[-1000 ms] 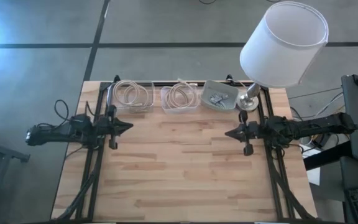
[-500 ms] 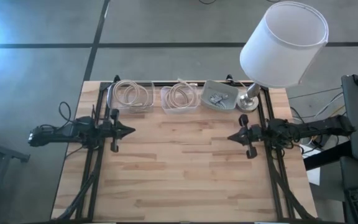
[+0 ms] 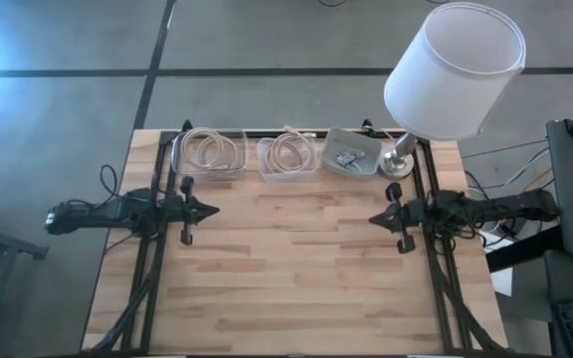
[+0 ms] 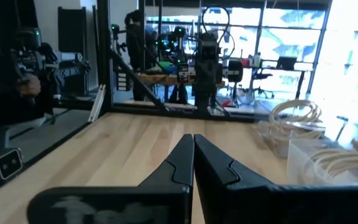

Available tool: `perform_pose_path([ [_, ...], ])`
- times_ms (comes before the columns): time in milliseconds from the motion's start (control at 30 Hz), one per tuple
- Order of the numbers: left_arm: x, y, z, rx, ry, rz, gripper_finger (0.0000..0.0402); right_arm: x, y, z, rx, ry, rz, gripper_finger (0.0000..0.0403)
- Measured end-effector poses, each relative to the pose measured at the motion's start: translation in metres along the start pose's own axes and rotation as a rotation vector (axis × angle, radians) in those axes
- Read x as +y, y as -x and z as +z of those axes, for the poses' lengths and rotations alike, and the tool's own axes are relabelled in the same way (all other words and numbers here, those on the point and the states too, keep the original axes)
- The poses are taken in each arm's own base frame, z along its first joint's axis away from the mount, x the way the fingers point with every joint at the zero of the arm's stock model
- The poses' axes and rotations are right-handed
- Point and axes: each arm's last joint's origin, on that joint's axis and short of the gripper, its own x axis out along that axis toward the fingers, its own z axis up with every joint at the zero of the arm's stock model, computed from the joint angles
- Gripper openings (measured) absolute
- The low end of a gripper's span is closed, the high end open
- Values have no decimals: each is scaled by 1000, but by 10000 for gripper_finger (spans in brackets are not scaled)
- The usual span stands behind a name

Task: Pick & Place USB Port
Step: Return to Home Position

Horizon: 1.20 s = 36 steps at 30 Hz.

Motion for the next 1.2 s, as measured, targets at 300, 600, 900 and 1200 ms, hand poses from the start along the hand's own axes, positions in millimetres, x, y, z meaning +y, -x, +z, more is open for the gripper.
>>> perform_pose_path([
  [300, -1, -2, -4, -20, -2, -3, 9, 0, 5, -4, 20, -14, -2, 8],
  [600, -1, -3, -7, -41, -32, -19, 9, 0, 5, -5, 28, -11, -3, 8],
  [900, -2, -4, -8, -36, -25, -20, 9, 0, 6, -15, 135, -82, -14, 8],
  [1200, -1, -4, -8, -37, 11, -19, 9, 0, 7, -24, 221, -121, -21, 8],
])
